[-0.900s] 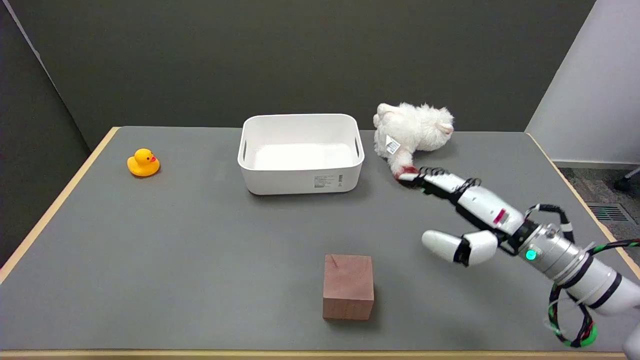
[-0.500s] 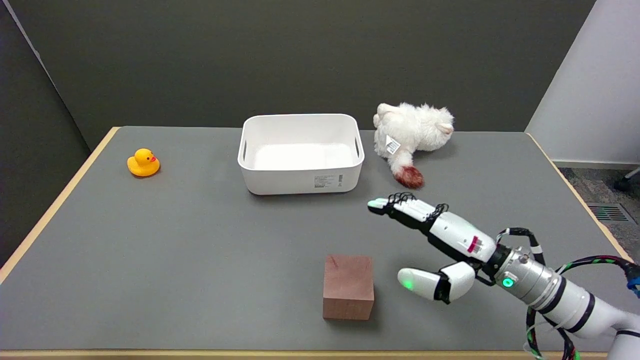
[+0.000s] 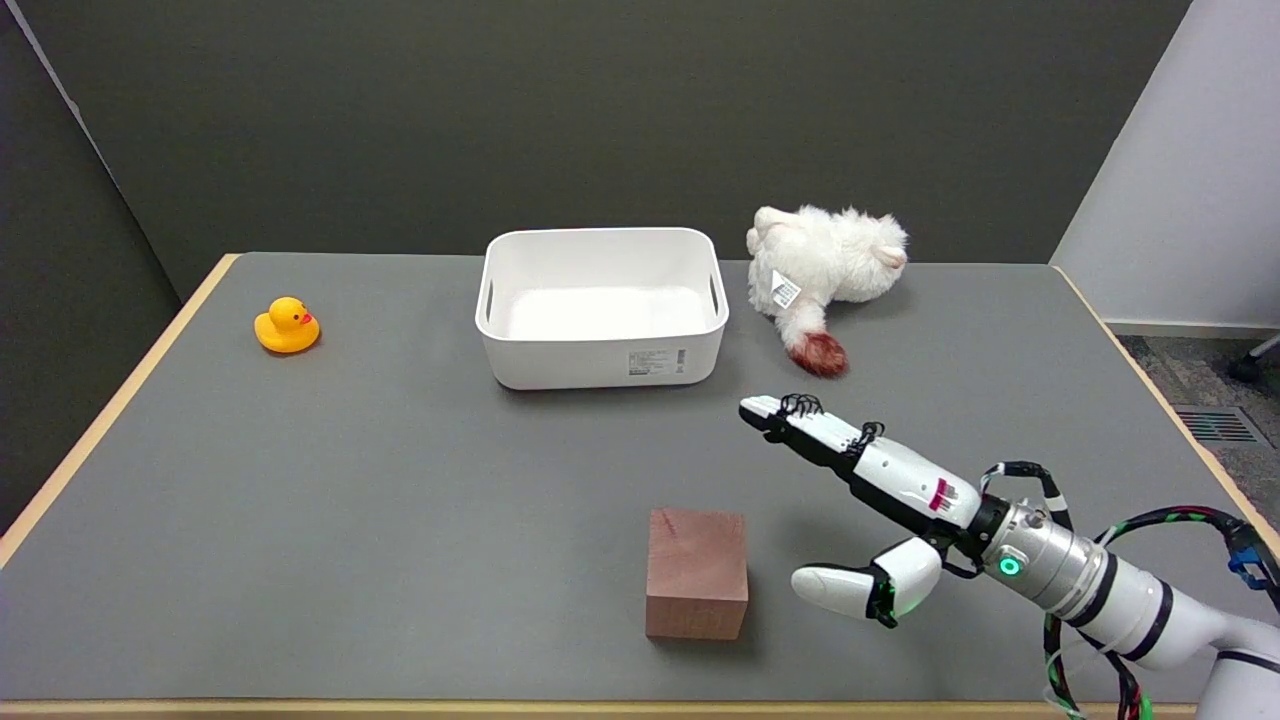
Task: Pick up wooden cube.
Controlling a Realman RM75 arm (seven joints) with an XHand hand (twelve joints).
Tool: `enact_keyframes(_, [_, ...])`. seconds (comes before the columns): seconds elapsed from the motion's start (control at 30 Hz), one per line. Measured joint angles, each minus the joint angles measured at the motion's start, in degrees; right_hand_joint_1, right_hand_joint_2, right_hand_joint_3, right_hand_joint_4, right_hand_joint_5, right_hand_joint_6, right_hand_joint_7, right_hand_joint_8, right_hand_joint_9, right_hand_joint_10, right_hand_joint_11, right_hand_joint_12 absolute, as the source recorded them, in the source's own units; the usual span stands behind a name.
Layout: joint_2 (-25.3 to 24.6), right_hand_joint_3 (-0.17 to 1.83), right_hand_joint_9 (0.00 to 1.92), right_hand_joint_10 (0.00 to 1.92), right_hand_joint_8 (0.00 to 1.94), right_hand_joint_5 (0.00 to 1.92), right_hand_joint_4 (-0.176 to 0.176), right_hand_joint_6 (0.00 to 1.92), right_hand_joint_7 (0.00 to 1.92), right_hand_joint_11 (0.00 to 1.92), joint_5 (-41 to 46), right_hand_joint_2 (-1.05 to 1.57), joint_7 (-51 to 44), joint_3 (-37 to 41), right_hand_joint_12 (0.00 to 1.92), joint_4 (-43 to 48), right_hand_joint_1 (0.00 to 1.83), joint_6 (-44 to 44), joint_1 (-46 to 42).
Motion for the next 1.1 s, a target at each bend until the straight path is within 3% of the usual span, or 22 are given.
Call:
enact_keyframes(0.27, [-0.33, 0.84, 0.0, 0.01, 0.01, 0.0, -0.091, 0.02, 0.0, 0.0, -7.71, 0.49, 4.49, 2.16, 0.65, -0.4, 0.51, -5.62, 1.33])
enact_keyframes(0.4, [-0.67, 0.73, 0.0, 0.0, 0.0, 0.0, -0.088, 0.0, 0.0, 0.0, -12.87, 0.54, 5.64, 3.34, 0.62, 0.86, 0.51, -10.12, 1.95])
enact_keyframes(0.77, [-1.49, 0.7, 0.0, 0.0, 0.0, 0.0, -0.084, 0.0, 0.0, 0.0, -28.67, 0.52, 7.46, 5.34, 0.64, 8.15, 0.52, -23.69, 3.79])
enact_keyframes(1.1, [-2.24, 0.69, 0.0, 0.0, 0.0, 0.0, -0.094, 0.0, 0.0, 0.0, -35.7, 0.51, 8.31, 7.54, 0.68, 13.0, 0.51, -29.04, 4.23])
